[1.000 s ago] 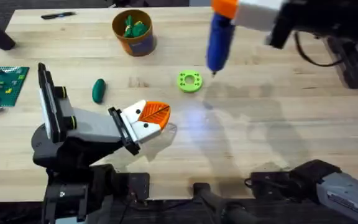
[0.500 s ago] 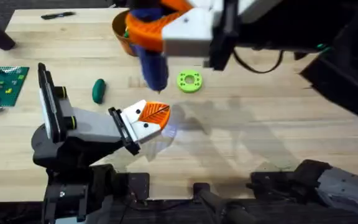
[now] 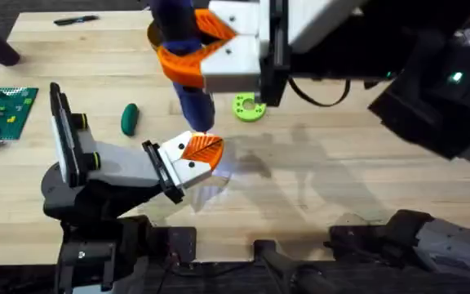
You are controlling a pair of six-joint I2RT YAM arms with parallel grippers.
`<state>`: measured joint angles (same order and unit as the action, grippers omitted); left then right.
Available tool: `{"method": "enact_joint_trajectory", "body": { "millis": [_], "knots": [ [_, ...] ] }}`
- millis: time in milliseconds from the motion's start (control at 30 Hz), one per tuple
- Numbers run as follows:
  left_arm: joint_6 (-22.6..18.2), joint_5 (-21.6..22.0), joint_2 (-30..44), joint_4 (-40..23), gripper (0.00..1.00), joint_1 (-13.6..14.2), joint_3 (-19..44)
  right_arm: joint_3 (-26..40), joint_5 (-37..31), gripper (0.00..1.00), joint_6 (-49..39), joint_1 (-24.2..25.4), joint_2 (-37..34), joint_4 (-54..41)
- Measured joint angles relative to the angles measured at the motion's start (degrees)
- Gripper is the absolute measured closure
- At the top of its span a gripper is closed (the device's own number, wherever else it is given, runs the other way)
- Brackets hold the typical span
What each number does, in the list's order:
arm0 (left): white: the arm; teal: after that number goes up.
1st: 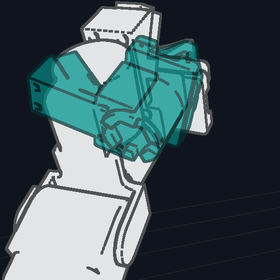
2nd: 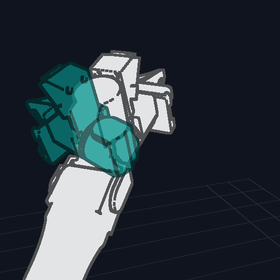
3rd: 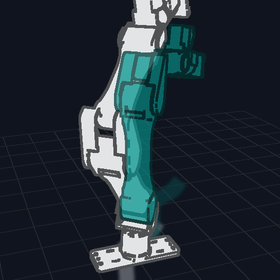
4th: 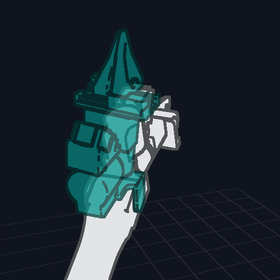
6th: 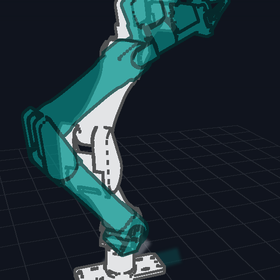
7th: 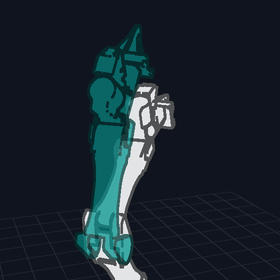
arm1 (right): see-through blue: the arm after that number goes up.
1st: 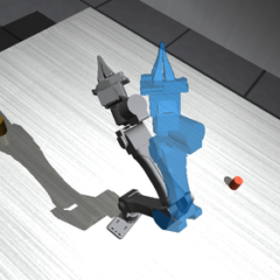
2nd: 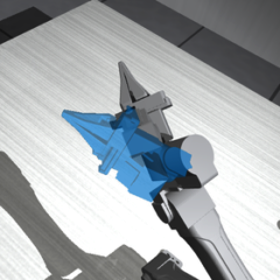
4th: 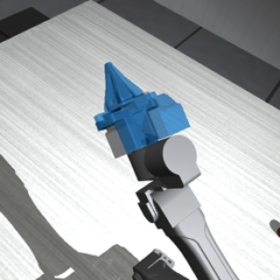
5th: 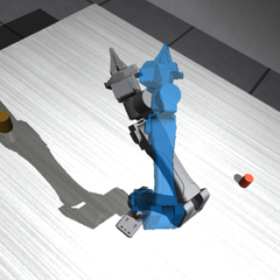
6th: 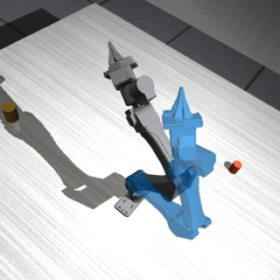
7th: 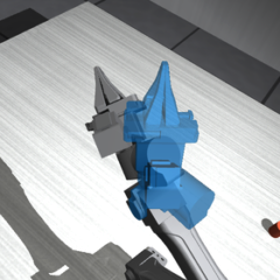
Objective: Pick up the gripper from the table and insert it into the empty holder that is missing its gripper. Then pick up a screw, insert it into the mounting hole, and use the screwdriver to tighten it. Finally, clean up the table by picking up the vegetable and placing it into the bucket.
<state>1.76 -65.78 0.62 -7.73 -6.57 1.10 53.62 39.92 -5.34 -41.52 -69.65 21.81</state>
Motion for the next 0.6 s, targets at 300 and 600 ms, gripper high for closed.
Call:
{"method": "enact_joint_trajectory", "body": {
  "millis": [300,600],
  "knots": [
    [0.0,0.0,0.0,0.0,0.995,0.0,0.0,-10.5,-0.2,0.978,3.3,-0.8,5.4,16.7],
    [0.0,0.0,0.0,0.0,0.995,0.0,0.0,-10.5,-0.1,0.978,3.6,-4.2,5.3,19.0]
  ]
}}
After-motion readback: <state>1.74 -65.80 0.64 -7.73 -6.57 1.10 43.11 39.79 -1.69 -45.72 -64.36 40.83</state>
